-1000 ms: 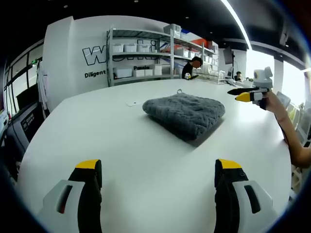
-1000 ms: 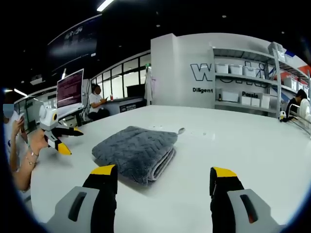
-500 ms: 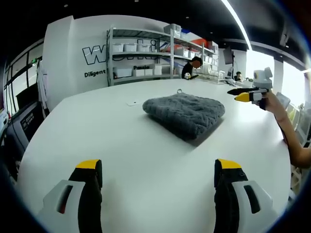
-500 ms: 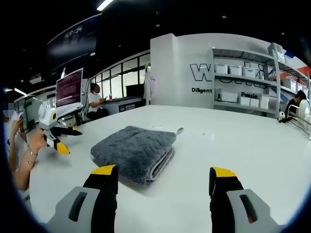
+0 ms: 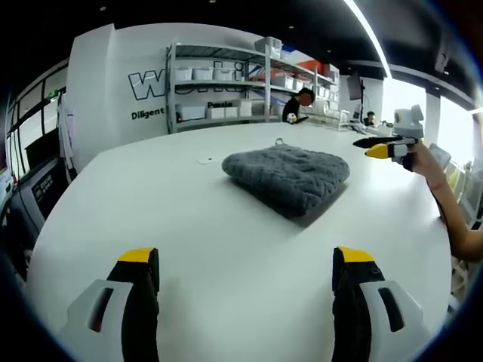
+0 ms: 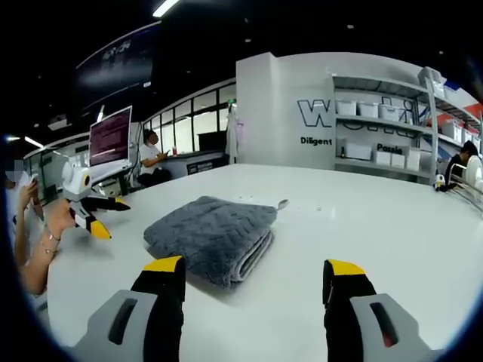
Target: Open the folded towel by lifting each exposed corner and separating the folded layers until the towel lies flat within the target outline without major curled edges
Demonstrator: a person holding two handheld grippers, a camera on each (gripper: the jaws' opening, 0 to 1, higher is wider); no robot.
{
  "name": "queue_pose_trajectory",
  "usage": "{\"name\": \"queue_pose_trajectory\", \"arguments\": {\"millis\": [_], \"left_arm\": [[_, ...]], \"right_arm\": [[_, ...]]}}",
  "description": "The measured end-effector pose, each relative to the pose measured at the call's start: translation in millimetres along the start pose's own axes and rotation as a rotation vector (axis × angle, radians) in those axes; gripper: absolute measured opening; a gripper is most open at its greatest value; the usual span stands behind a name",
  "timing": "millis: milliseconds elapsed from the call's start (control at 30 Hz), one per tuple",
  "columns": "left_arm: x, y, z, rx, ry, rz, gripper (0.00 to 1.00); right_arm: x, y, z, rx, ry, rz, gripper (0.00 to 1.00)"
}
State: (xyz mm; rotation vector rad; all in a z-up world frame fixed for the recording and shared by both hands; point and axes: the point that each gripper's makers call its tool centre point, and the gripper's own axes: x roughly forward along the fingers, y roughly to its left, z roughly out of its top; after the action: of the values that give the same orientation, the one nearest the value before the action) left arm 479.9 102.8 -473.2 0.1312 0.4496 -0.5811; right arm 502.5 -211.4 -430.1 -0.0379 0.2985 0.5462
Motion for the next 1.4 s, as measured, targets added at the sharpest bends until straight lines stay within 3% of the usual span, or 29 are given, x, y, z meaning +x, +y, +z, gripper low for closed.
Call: {"name": "queue_pose_trajectory", "arguments": {"millis": [500, 733, 967, 1167, 1400], "left_arm": [[-3, 3.9, 0.6, -0.018, -0.009, -0.001, 0.93], [-6, 4.4, -0.2, -0.027, -0.013, 0.001, 0.93], [-7, 3.2, 0.5, -0.026, -0.016, -0.005, 0.93], [-9, 8.8, -3.3, -0.043, 0.0, -0.001, 0.93], [-9, 5.8, 0.1, -0.036, -0.01, -0.017, 0.94]], "right_arm": [[0, -2, 8.3, 0.017, -0.062, 0.003, 0.65], [-2, -2, 16.7, 0.01, -0.106, 0.001, 0.46], [1, -1, 23.9, -0.015, -0.133, -0.008, 0.45], [13, 9, 19.8, -0.059, -0.079, -0.009, 0.47], [29, 15, 46.2, -0.055, -0.087, 0.022, 0.48]]}}
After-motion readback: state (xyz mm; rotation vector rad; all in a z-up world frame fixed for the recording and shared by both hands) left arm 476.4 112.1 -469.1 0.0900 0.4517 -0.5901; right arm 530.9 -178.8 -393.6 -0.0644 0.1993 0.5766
